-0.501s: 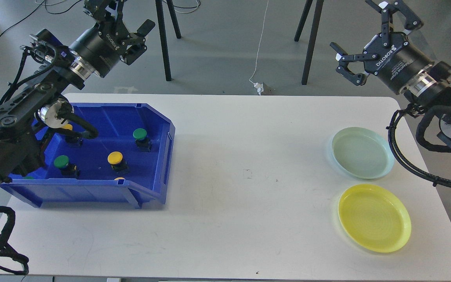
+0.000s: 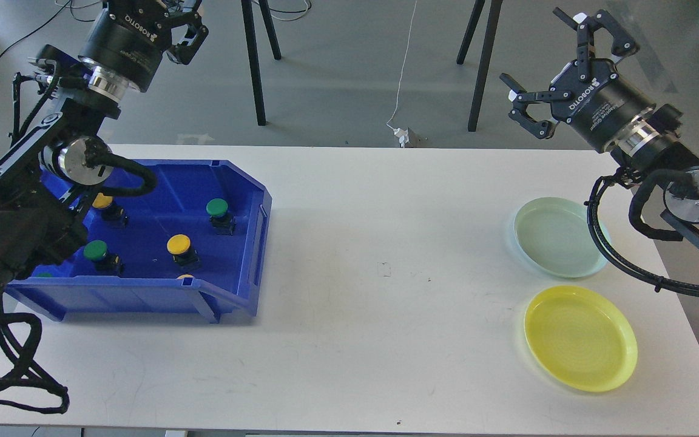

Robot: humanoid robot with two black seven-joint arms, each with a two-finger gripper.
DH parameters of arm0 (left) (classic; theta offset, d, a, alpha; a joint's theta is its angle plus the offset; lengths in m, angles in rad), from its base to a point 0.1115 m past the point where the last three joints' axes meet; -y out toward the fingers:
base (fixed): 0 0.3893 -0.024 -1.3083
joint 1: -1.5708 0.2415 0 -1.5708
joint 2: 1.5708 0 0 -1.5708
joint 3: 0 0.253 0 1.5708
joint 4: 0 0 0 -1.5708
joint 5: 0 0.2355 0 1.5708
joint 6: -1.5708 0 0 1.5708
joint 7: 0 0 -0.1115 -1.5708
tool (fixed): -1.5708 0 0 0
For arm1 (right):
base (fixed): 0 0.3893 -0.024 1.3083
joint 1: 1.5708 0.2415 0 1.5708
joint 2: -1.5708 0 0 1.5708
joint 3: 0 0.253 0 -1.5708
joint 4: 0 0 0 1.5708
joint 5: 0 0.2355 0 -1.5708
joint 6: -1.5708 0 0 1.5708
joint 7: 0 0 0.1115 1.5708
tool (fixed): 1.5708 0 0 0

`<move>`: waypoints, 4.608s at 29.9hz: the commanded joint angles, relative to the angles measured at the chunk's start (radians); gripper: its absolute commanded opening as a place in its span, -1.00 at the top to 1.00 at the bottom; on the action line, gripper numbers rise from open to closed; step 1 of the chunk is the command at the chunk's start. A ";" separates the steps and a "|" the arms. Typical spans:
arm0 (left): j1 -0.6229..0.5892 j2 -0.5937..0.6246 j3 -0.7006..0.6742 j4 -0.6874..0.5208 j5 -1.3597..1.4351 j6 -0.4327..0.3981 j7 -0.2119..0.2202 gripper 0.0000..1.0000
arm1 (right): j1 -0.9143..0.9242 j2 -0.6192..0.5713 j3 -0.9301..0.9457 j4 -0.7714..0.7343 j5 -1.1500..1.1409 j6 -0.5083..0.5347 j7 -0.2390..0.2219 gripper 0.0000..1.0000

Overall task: Pass button and place on color plate
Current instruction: 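Move the left gripper over the blue bin toward a yellow-topped button, then lower the left gripper into the bin and grasp the yellow-topped button, then lift the yellow-topped button out of the bin with the left gripper, then extend the left gripper with the button toward the approaching right gripper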

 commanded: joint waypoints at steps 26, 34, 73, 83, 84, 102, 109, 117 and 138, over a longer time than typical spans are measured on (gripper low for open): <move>-0.490 0.570 1.038 -0.518 0.976 0.042 0.000 -0.98 | -0.053 -0.011 0.001 -0.025 0.000 0.003 0.002 -0.99; -0.538 0.483 1.280 -0.413 1.098 0.042 0.000 -0.98 | -0.073 -0.011 0.001 -0.027 0.000 0.003 0.002 -0.99; -0.281 0.208 1.355 0.022 1.101 0.109 0.000 -0.93 | -0.108 -0.080 0.066 -0.052 0.003 0.009 0.002 -0.99; -0.235 0.159 1.357 0.092 1.122 0.163 0.000 -0.39 | -0.120 -0.080 0.066 -0.050 0.003 0.009 0.002 -0.99; -0.235 0.156 1.357 0.094 1.122 0.163 0.000 -0.35 | -0.123 -0.080 0.066 -0.050 0.003 0.009 0.003 -0.99; -0.240 0.163 1.358 0.094 1.154 0.163 0.000 0.85 | -0.142 -0.089 0.069 -0.047 0.003 0.009 0.003 -0.99; -0.303 0.261 1.332 0.051 1.141 0.163 0.000 0.88 | -0.145 -0.090 0.086 -0.047 0.003 0.009 0.002 -0.99; -0.355 0.721 1.001 -0.493 1.047 0.096 0.000 0.87 | -0.148 -0.104 0.090 -0.050 0.001 0.003 0.003 -0.99; -0.177 0.153 0.769 -0.526 0.190 0.163 0.000 0.85 | -0.363 -0.179 0.147 0.382 -0.514 -0.176 0.305 -0.99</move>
